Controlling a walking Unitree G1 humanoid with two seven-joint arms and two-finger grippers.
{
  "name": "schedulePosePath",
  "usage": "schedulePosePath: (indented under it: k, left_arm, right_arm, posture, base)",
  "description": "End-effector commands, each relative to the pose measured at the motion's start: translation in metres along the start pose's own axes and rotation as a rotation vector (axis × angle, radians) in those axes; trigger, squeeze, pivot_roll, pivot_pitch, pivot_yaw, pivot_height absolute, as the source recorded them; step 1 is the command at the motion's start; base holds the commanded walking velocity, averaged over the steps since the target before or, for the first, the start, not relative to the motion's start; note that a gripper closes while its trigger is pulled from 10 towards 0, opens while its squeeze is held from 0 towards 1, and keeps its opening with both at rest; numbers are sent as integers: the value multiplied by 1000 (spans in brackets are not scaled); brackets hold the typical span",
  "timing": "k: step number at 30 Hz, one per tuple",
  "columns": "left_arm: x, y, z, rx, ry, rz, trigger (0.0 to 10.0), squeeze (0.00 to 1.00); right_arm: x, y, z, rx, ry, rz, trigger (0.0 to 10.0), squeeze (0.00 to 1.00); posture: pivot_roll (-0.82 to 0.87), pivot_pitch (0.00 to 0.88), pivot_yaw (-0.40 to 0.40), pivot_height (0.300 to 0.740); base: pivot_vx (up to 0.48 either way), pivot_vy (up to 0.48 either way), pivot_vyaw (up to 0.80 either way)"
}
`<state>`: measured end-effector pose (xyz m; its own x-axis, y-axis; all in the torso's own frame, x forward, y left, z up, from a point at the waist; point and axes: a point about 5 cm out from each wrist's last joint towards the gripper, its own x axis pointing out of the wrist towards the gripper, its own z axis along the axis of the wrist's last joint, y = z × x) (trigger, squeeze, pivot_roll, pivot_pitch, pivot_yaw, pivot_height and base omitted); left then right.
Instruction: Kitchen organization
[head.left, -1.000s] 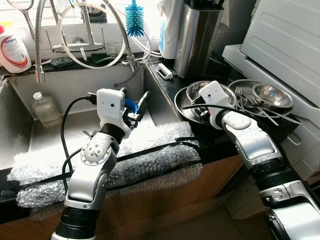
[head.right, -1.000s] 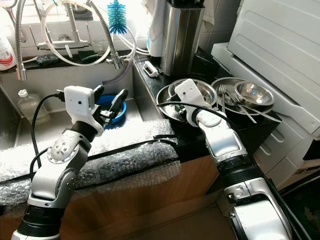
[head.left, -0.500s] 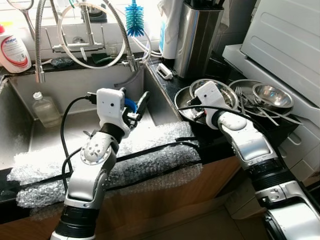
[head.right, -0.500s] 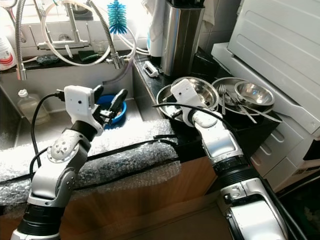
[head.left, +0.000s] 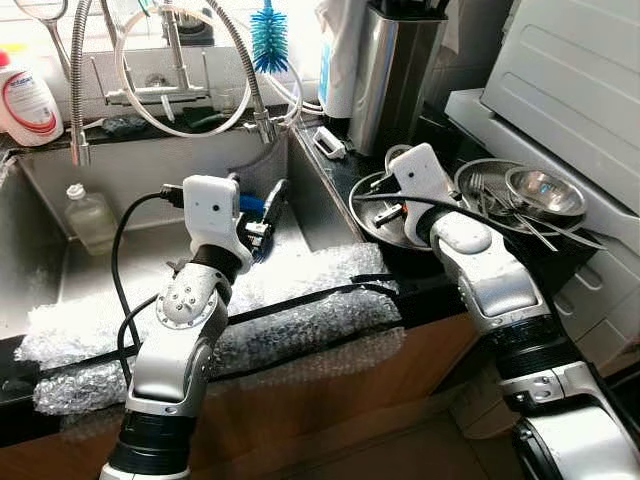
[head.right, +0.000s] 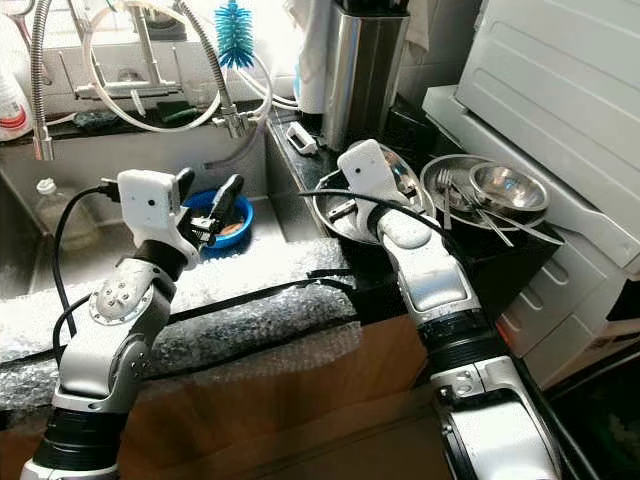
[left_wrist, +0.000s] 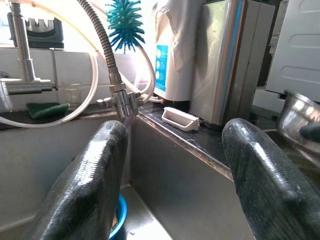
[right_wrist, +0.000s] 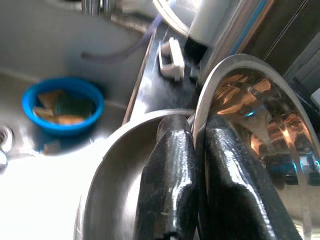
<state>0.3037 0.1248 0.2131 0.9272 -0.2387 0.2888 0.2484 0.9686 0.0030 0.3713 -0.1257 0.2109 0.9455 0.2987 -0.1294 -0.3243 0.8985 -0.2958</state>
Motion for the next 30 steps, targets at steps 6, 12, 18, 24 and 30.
schedulePosePath:
  k: [6,12,18,24,30]
  left_arm:
    - [4,-1,9,-40,-48,21,10000,0]
    - [4,4,10,-29,-53,49,10000,0]
    - [3,19,10,-10,-55,120,10000,0]
    - [2,22,9,16,-52,150,10000,0]
    - [-2,24,9,69,-54,140,10000,0]
  right_arm:
    - [-11,-8,33,38,-179,-46,0,0]
    - [-20,7,40,-66,-294,33,10000,0]
    - [-27,15,40,-106,-358,89,10000,0]
    - [-36,38,40,6,-445,335,10000,0]
    - [-40,47,46,220,-531,443,10000,0]
  posture:
    - [-79,0,-64,740]
    - [-77,0,-65,740]
    - [-80,0,-64,740]
    - [-80,0,-63,740]
    - [-72,0,-68,740]
  base:
    - [0,0,0]
    - [0,0,0]
    - [0,0,0]
    - [0,0,0]
    - [0,0,0]
